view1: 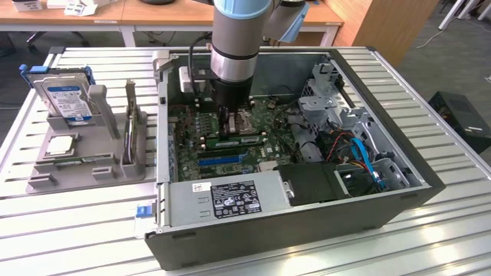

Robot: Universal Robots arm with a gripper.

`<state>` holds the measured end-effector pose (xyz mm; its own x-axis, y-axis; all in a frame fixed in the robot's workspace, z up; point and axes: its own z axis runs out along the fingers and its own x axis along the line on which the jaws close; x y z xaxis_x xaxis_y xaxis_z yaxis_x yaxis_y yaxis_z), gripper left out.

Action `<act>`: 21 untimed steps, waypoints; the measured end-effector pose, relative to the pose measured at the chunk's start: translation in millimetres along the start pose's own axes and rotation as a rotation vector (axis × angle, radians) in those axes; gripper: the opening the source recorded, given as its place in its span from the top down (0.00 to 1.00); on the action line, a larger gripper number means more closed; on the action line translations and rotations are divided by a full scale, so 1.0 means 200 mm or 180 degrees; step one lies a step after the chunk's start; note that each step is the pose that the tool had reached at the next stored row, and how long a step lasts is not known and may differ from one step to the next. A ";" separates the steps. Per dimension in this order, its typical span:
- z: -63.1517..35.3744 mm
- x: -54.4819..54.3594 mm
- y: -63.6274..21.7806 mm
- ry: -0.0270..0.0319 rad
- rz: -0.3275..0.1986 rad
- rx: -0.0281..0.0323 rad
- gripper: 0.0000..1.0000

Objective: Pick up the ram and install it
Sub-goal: 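Press down the ram until it locks into place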

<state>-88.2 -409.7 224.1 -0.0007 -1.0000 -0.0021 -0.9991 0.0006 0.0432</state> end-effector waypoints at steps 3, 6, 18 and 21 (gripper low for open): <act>0.004 0.00 0.000 0.0000 0.0000 0.0000 0.89; 0.005 0.00 0.000 0.0001 0.0000 -0.0001 0.89; 0.011 0.00 -0.001 0.0000 0.0000 0.0000 0.89; 0.010 0.00 -0.001 -0.0001 0.0000 0.0001 0.89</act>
<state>-88.1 -409.9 222.1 -0.0007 -1.0000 -0.0024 -0.9991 0.0006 0.0430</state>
